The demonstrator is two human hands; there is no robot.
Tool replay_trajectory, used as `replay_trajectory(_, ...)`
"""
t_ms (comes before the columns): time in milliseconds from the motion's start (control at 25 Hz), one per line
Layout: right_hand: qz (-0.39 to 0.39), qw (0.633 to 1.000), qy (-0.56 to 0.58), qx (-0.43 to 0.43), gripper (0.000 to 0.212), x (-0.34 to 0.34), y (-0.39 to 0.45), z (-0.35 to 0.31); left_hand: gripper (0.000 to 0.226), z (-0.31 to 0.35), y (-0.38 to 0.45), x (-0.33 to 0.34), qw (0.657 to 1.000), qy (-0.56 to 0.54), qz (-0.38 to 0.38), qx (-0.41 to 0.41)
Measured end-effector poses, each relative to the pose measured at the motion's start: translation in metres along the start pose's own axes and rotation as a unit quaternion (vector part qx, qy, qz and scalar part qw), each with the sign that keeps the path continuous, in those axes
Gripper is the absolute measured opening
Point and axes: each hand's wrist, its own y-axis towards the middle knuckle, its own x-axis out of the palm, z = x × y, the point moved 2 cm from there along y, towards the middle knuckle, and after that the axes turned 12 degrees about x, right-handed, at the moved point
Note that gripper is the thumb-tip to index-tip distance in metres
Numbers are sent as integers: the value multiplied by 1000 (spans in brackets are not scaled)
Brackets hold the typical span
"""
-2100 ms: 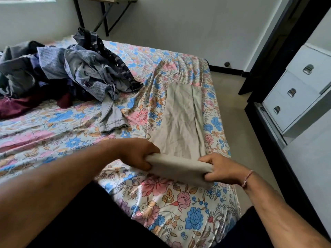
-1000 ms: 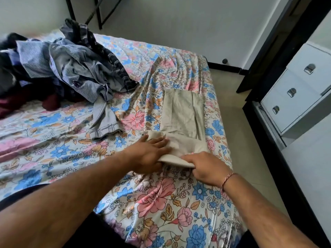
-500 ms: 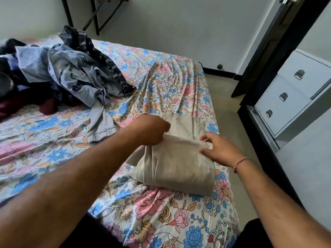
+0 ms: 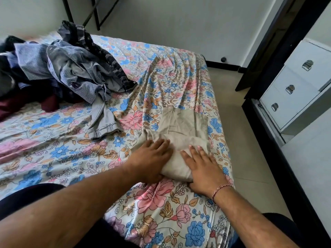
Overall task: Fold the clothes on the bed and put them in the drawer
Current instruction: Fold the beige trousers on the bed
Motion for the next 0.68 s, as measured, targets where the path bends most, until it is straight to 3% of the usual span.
replay_trajectory(120, -28, 999, 38, -25, 94, -23, -12, 0, 60, -4, -11, -28, 994, -102, 1, 26)
replay_trajectory(200, -77, 993, 65, -57, 70, -48, -27, 11, 28, -6, -18, -55, 977, -202, -42, 49)
replay_trajectory(280, -163, 976, 102, -100, 43, -68, -47, 22, 11, -1, -31, -71, 951, -275, -119, 77)
replay_trajectory(360, -218, 953, 160, -136, 28, -82, -66, 31, 9, 9, -47, -85, 924, -334, -148, 113)
replay_trajectory(440, -230, 936, 233, -133, 26, -89, -67, 43, 11, 2, -45, -97, 927, -330, -115, 134)
replay_trajectory(560, -162, 917, 363, -36, 29, -98, -25, 70, 15, -36, -9, -110, 967, -247, 9, 57)
replay_trajectory(640, -39, 956, 288, 51, 42, -98, 7, 78, 22, -54, 12, -107, 971, -201, 117, -60)
replay_trajectory(680, 28, 973, 218, 73, 55, -94, 16, 74, 25, -50, 17, -96, 953, -205, 184, -127)
